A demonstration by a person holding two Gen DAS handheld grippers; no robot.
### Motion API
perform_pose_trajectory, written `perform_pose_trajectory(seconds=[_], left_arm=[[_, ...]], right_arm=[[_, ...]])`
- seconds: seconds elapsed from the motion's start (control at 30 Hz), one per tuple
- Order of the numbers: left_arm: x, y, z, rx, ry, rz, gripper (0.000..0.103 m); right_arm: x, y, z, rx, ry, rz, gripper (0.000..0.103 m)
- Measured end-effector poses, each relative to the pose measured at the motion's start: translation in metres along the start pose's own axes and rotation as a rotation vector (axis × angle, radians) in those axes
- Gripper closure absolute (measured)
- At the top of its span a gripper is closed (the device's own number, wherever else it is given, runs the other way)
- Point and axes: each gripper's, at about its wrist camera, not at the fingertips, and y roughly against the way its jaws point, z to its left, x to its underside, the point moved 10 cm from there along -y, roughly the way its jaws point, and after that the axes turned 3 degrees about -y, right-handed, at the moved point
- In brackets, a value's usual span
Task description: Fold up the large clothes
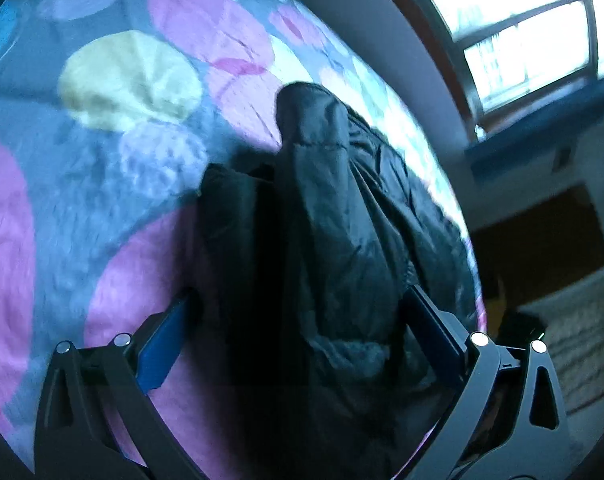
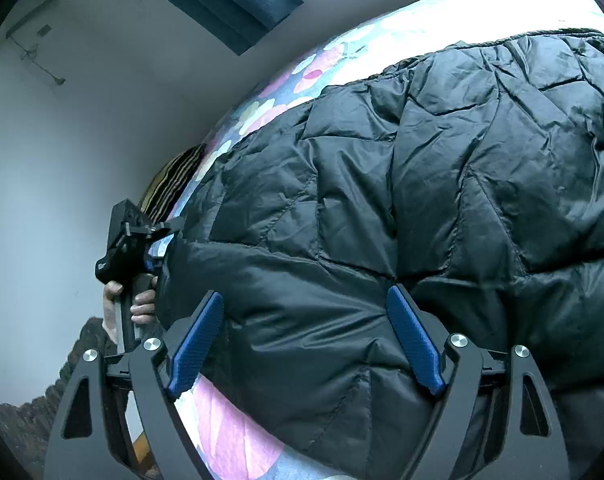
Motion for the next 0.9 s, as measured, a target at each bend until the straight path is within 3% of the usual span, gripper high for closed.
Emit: perform_pose_trajectory(seconds=[0.17,0.23,0.33,0.4,0.43,0.5,0.57,0.67,0.9], left_arm=[[-0.008,-0.001,0.002,0.023,0.076,0.022,0.003],[-0.009,-0.005,0.000,0.018,0.051,0.037,0.005],[-0.006,-0.014,-0.009,0.002,-0.006,0.069,0.026],[-0.007,-0.017,-0.012,0.013,-0.001,0.074,0.030],[-0.007,-0.017,-0.014,0.023,-0.002,0.072,0.041],[-0.009,-0.017,-0.015,0.030,0.005,0.069,0.051],[-0.013,-0.013,-0.021,0.029,-0.010,0.059,0.067],[-0.018,-0.004,-0.033,0.018,-0.042,0.049,0.076],[-0.035,0.014,-0.081,0.005,-0.106,0.025,0.083]], right_arm=[[0.001,0.000,0.001,0.002,0.005,-0.003,0.019],[0.001,0.000,0.001,0.002,0.007,-0.002,0.019],[0.001,0.000,0.002,0.000,0.008,-0.001,0.019],[0.000,-0.001,0.001,-0.003,0.006,0.001,0.019],[-0.001,-0.001,0.001,-0.003,0.006,0.002,0.019],[-0.001,-0.001,0.000,-0.003,0.009,0.004,0.019],[-0.001,-0.001,0.000,-0.001,0.014,0.006,0.019],[0.000,-0.003,0.001,0.003,0.022,0.012,0.017],[0.002,-0.008,0.005,0.031,0.076,0.061,0.016]])
